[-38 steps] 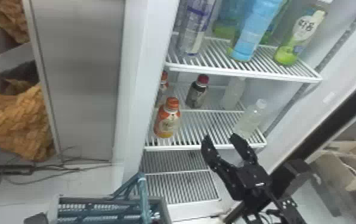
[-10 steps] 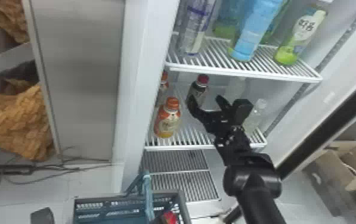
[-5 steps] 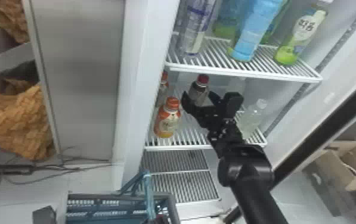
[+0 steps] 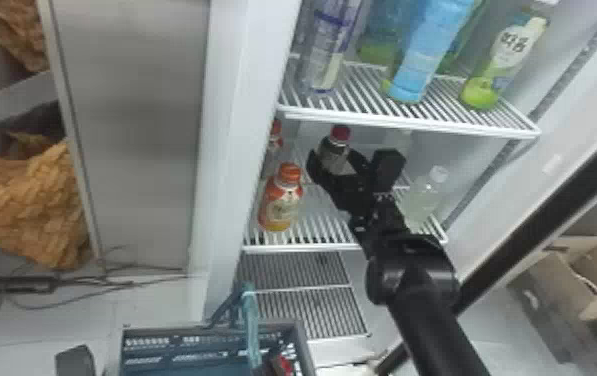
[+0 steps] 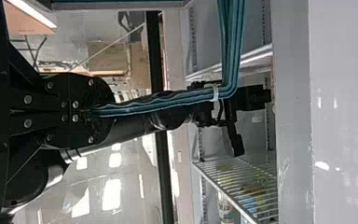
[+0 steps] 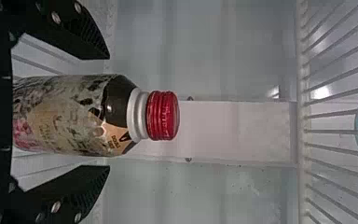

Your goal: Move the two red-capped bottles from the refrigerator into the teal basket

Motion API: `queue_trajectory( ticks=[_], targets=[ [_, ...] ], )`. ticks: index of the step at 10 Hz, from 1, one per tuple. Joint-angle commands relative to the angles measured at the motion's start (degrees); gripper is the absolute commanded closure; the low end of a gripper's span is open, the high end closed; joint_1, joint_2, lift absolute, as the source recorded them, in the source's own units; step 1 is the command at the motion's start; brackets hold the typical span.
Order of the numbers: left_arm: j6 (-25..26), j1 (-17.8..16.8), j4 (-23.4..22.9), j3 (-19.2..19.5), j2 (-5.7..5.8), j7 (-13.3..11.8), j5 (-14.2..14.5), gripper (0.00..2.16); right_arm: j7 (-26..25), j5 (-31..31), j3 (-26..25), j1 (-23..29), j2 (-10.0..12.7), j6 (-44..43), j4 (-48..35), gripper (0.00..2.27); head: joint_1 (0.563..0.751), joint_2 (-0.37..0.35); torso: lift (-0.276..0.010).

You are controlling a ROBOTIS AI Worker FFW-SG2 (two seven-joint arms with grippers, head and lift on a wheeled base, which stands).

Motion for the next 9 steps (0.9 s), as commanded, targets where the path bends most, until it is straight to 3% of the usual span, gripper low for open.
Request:
queue_trajectory(
  ticks=[1,4,9],
  targets=[
    [-0.11,0.05,-0.04,0.00,0.00,0.00,0.15,1.15,-0.07,0.02,-0.11,0.24,-0.09,0.32,0.05,0.60,0.695,-0.350,-0.228],
    [-0.11,0.05,0.10,0.00,0.00,-0.09,0.15,1.15,-0.24,-0.10,-0.11,0.66,-0.09,0.32,-0.51,0.78,0.695,-0.350,-0.228],
    [-0.11,0.19,-0.04,-0.11,0.18,-0.09,0.38,1.15,-0.68,0.82,-3.19,6.71,0.35,-1.51,-8.80,0.78,0.695,-0.350,-0.228]
  ],
)
